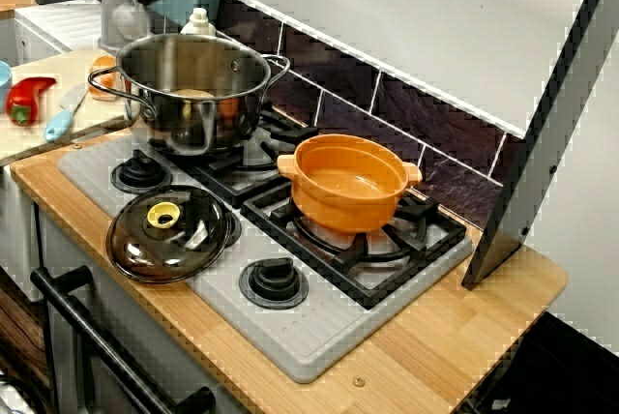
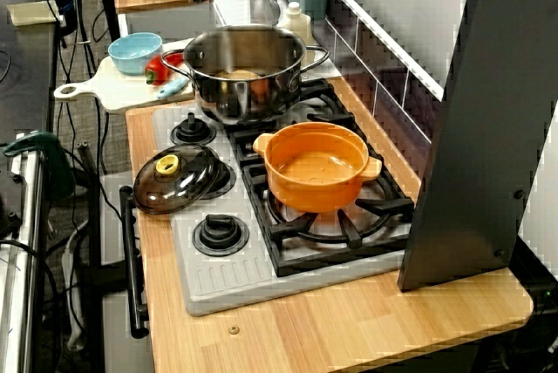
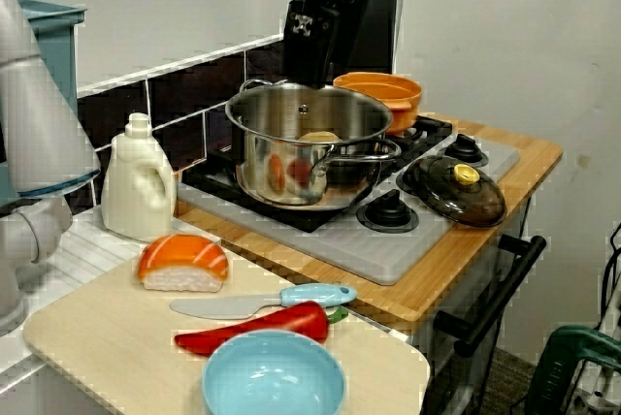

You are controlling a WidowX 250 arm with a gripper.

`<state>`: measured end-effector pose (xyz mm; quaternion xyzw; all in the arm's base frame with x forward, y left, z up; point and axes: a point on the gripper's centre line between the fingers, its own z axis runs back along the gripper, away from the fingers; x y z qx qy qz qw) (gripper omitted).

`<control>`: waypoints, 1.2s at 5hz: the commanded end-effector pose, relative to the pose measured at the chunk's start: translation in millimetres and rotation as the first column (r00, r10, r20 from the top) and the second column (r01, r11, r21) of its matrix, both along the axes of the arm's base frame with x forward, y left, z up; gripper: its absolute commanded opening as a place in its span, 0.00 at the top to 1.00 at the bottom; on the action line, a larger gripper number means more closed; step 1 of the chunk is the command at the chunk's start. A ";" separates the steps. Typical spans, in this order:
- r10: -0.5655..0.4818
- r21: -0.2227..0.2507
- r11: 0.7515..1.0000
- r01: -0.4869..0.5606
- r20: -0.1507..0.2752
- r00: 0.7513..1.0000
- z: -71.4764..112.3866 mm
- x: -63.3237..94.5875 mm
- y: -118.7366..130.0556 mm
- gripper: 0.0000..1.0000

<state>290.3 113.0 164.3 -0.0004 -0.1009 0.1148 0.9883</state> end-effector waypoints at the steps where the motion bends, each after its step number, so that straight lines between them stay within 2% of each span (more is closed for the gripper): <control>1: 0.116 0.032 0.992 -0.119 0.072 0.991 2.9 5.7 43.6 0.00; 3: 0.184 0.070 0.979 -0.190 0.081 0.980 -7.8 20.7 62.8 0.00; 6: 0.172 0.150 0.971 -0.184 0.090 0.981 -34.4 35.9 70.4 0.00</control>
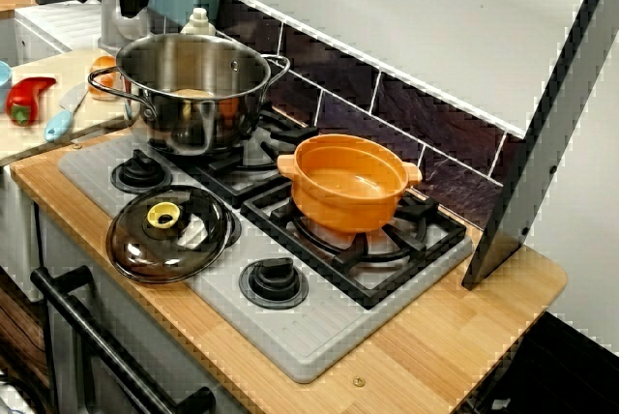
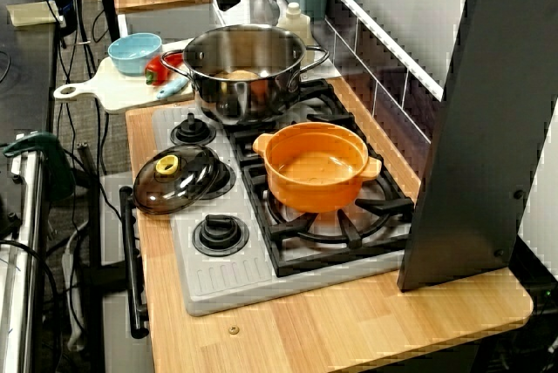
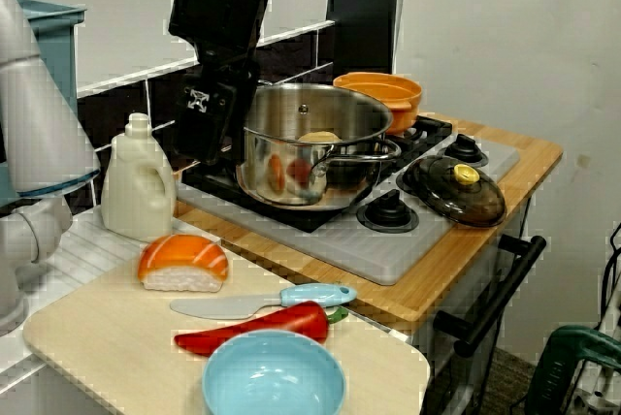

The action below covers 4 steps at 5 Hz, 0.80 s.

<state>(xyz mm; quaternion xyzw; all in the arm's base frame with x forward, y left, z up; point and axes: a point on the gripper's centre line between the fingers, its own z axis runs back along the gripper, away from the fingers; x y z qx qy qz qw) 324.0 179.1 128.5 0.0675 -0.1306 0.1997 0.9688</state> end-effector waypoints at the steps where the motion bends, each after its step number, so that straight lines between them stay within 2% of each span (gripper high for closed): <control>1: -0.034 0.061 0.998 0.032 0.033 0.999 -5.5 4.5 4.1 0.00; 2: -0.035 0.083 0.996 0.033 0.022 0.999 -16.6 7.0 8.0 0.00; 3: -0.021 0.085 0.996 0.021 -0.002 1.000 -24.5 6.4 8.7 0.00; 4: -0.018 0.117 0.993 0.018 -0.003 1.000 -32.1 7.2 11.4 0.00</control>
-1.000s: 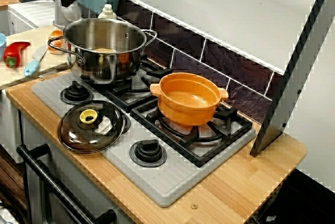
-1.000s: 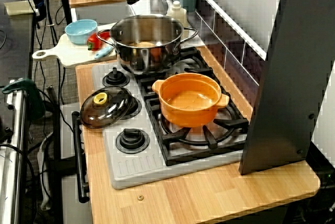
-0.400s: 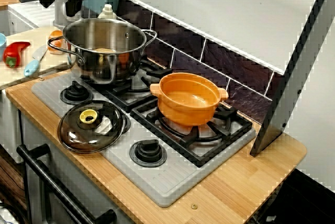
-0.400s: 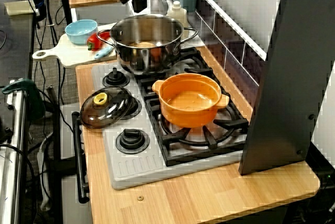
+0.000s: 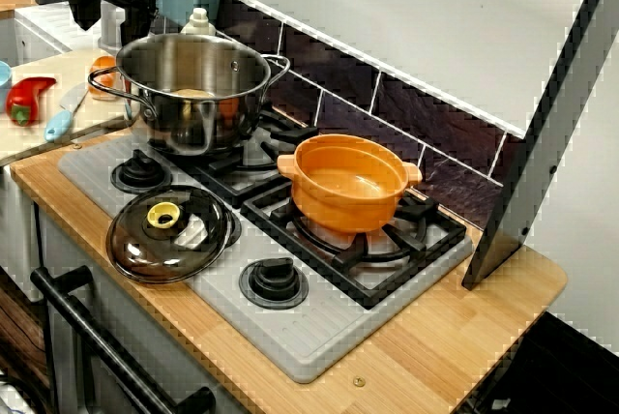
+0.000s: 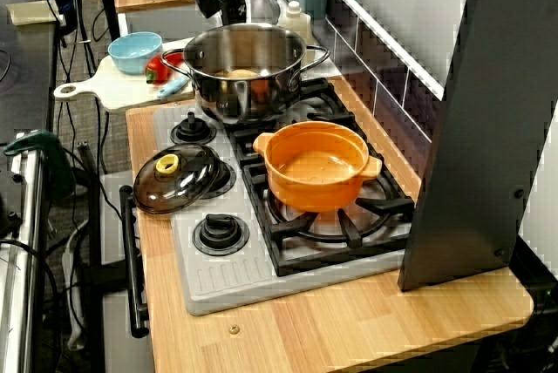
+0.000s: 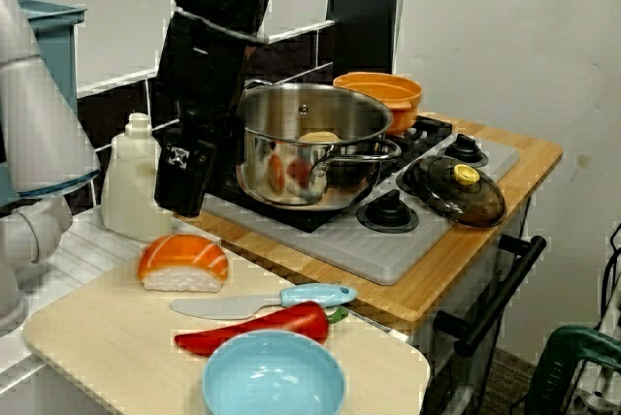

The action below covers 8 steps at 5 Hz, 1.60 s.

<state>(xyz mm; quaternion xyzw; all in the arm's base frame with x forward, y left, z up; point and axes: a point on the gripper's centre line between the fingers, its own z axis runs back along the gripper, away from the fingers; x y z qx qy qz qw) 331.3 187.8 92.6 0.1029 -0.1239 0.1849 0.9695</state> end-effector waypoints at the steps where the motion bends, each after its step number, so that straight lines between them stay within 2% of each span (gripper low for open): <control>1: 0.011 0.057 0.998 -0.012 0.014 1.000 -4.3 1.5 6.6 0.00; 4: 0.072 0.016 0.997 -0.072 0.011 0.997 -17.9 -0.6 11.4 0.00; 8: 0.078 0.046 0.996 -0.077 -0.006 0.997 -32.4 1.2 12.4 0.00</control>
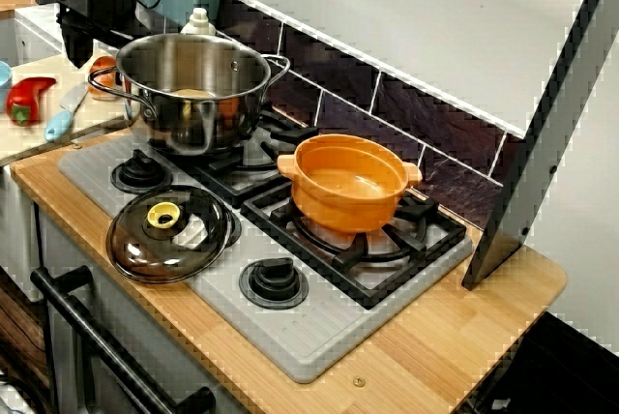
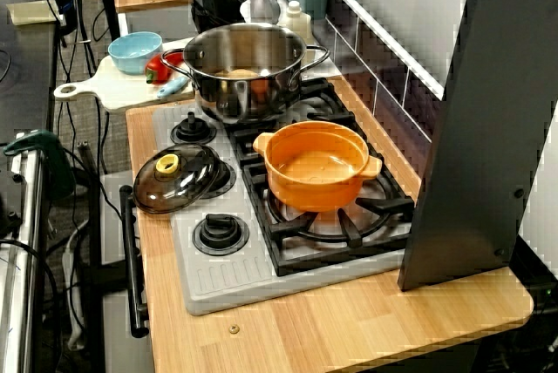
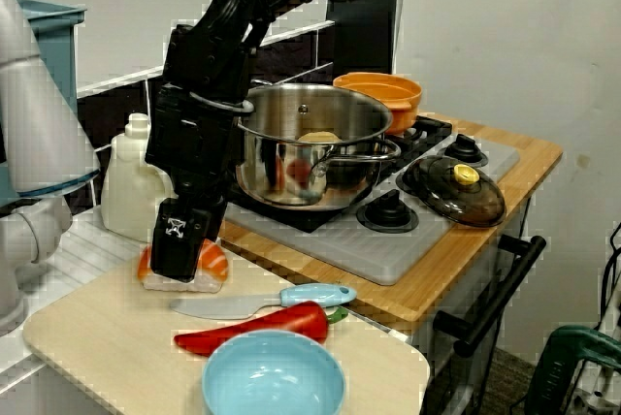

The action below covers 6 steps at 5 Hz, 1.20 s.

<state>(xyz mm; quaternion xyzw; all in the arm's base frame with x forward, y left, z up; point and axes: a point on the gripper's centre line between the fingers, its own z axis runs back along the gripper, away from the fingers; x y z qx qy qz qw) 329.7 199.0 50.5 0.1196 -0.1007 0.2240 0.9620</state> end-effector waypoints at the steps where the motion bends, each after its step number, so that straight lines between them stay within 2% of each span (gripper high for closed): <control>1: -0.010 0.030 1.000 0.009 0.031 0.999 8.9 3.8 1.6 1.00; 3: -0.007 0.021 1.000 0.007 0.034 0.999 10.4 4.6 2.6 1.00; 4: -0.012 -0.006 1.000 0.012 0.034 0.999 17.1 4.3 2.7 1.00; 6: -0.059 -0.104 0.992 0.067 0.073 0.996 52.8 4.5 -10.5 1.00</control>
